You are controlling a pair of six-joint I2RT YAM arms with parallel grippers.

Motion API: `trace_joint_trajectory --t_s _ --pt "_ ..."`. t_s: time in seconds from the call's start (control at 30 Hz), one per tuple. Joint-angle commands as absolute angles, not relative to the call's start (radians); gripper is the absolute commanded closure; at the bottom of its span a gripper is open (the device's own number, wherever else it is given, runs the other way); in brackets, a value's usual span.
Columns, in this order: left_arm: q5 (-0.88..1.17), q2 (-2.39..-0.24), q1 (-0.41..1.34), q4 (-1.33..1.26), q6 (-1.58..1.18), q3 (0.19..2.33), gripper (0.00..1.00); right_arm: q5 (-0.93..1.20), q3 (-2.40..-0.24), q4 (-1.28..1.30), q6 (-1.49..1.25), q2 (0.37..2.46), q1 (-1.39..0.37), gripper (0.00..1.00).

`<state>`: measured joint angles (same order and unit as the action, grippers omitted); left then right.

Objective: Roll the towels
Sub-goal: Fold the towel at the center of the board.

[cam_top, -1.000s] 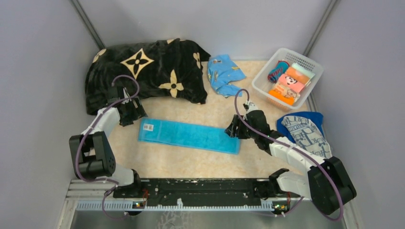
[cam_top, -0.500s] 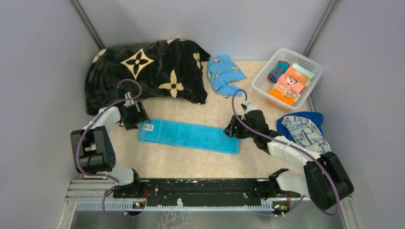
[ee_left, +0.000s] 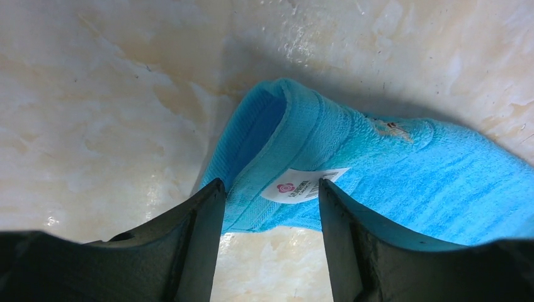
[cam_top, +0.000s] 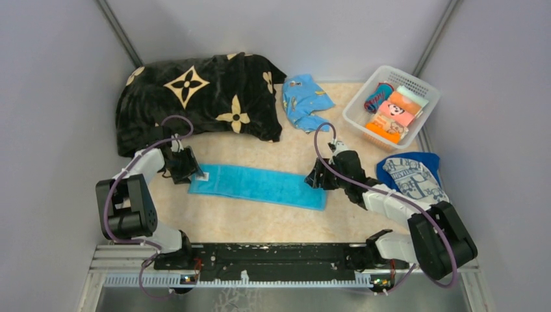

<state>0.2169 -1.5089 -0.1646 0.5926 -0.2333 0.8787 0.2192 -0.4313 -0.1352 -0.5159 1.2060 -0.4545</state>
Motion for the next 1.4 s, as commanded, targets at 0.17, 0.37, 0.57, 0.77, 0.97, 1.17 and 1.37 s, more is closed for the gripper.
trace_joint_trajectory --t_s 0.17,0.37,0.57,0.77,0.97,1.17,1.37 --pt "0.092 -1.526 -0.171 0.662 -0.263 0.898 0.41 0.238 -0.423 -0.206 -0.500 1.240 -0.432 0.41" --pt "0.009 -1.535 -0.171 0.670 -0.267 0.913 0.40 0.261 -0.443 -0.172 -0.483 1.221 -0.425 0.41" --pt "0.074 -1.449 -0.168 0.701 -0.269 0.972 0.37 0.296 -0.489 -0.127 -0.473 1.159 -0.423 0.41" --pt "0.282 -1.359 -0.151 0.636 -0.286 0.992 0.34 0.368 -0.449 -0.244 -0.555 1.155 -0.366 0.41" --pt "0.404 -1.448 -0.084 0.548 -0.345 1.023 0.42 0.421 -0.436 -0.329 -0.608 1.190 -0.353 0.42" --pt "0.388 -1.634 -0.082 0.488 -0.356 1.028 0.61 0.410 -0.383 -0.407 -0.657 1.268 -0.310 0.42" --pt "0.267 -1.732 -0.121 0.475 -0.343 1.000 0.63 0.427 -0.347 -0.451 -0.669 1.397 -0.278 0.44"
